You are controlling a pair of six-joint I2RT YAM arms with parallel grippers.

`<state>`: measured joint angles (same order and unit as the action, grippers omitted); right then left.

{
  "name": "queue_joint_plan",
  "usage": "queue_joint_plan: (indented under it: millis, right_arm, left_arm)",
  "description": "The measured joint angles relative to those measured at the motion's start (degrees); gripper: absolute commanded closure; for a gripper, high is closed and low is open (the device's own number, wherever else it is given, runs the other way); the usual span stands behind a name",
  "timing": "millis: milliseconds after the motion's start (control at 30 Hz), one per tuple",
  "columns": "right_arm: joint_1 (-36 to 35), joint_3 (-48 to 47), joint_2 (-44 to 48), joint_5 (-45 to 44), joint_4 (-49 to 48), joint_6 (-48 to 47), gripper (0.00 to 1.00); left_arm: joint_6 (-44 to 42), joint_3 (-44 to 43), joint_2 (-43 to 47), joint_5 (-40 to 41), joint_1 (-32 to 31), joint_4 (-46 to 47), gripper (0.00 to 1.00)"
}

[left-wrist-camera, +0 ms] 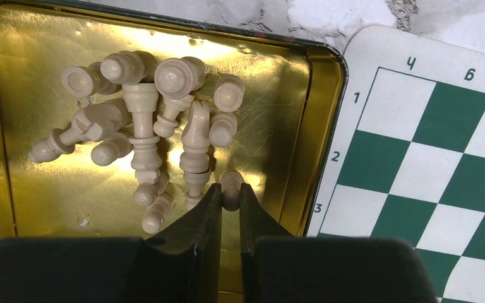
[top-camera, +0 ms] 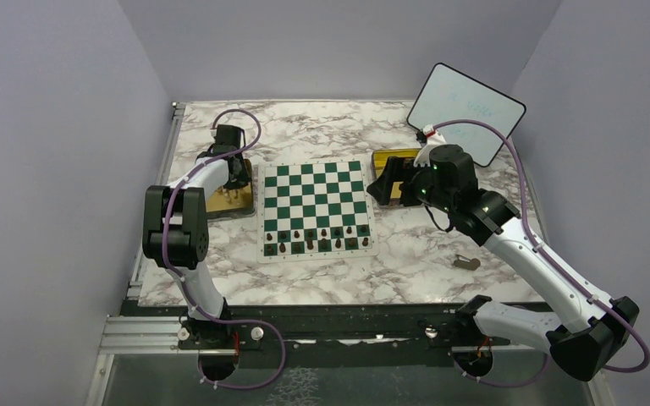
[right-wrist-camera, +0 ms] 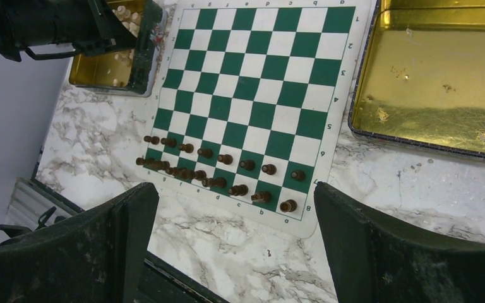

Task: Set up the chess pieces on the board
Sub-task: Pick up the chess piece from the storage box, then place the chess piece on the chessboard.

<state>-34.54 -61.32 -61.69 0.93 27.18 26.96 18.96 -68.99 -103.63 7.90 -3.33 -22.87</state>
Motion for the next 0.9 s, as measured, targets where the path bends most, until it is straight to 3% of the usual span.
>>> queue_joint_plan:
  millis: [200,900]
  right_arm:
    - [0.0,0.0,0.0,0.0,0.4,0.0,0.01]
    - [0.0,1.8,1.5,0.5,1.0,0.0,0.00]
  left_arm:
    - [-0.2,-1.1,0.0,0.0,0.0,-1.3,0.97]
    - [-0.2,-8.6,7.7,-2.4,-2.5,-7.5,0.97]
